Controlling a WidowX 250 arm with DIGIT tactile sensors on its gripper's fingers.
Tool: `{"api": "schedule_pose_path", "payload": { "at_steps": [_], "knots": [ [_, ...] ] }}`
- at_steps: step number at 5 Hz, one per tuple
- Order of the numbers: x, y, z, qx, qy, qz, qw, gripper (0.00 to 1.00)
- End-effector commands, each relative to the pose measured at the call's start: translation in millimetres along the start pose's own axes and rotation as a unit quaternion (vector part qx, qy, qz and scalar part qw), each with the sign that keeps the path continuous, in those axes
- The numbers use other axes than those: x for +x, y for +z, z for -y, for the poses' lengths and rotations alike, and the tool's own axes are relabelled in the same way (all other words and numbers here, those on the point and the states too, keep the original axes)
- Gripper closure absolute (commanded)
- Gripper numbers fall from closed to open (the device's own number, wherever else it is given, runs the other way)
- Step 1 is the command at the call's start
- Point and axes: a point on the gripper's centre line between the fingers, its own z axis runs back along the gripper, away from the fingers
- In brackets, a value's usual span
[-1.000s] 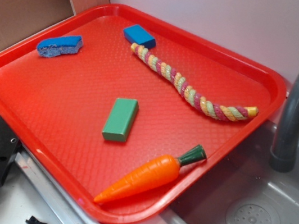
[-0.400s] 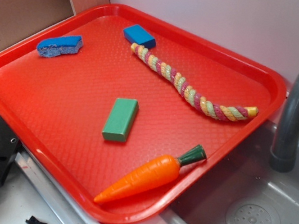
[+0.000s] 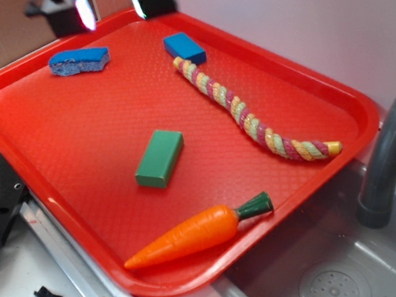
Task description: Grab the multicolored rope.
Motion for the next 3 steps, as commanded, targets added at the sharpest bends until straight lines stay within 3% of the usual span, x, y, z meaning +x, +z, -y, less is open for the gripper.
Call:
{"api": "schedule_pose_path", "payload": {
  "at_steps": [1, 3],
  "knots": [
    [28, -49, 47, -0.017, 0.049, -0.012, 0.999, 0.0],
    [39, -90, 66, 0.003, 0.049, -0.018, 0.999, 0.0]
  ]
}}
